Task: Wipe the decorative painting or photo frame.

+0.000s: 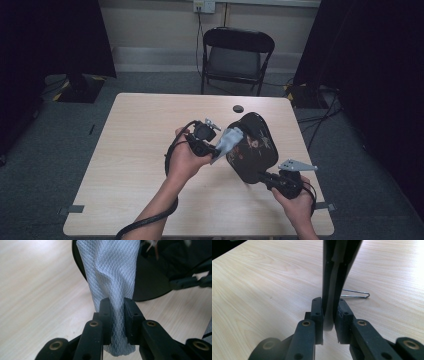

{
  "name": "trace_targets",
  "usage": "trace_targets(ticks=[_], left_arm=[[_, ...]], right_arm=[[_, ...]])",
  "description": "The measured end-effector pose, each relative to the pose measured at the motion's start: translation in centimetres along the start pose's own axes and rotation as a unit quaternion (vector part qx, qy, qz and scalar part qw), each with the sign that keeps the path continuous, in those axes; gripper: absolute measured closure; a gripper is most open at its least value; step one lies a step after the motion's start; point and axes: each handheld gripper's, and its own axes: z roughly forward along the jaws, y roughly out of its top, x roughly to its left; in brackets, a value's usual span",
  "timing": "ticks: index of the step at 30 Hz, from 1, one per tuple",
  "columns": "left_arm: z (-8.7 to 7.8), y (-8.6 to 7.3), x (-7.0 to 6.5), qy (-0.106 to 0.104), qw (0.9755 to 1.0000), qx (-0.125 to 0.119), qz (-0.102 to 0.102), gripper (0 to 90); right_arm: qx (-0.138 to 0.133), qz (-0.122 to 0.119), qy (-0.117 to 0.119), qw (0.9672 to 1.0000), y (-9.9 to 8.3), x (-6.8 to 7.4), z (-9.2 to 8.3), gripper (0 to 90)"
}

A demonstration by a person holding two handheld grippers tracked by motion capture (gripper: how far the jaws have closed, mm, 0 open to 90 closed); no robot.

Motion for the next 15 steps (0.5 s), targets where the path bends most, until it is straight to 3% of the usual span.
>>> trace_targets(ticks=[8, 15], left_arm=[[-2.8, 2.3, -1.0, 0.0, 0.999, -0.043, 0.015, 78.2], [-3.2, 3.9, -2.1, -0.005, 0.9978, -0.057, 0.033, 78.2]], right_arm=[[-0.001, 0.001, -0.003, 1.0, 0.1, 0.1, 0.3, 79.3], [-0.001, 0.001, -0.003, 1.0, 0.2, 0.2, 0.3, 79.3]])
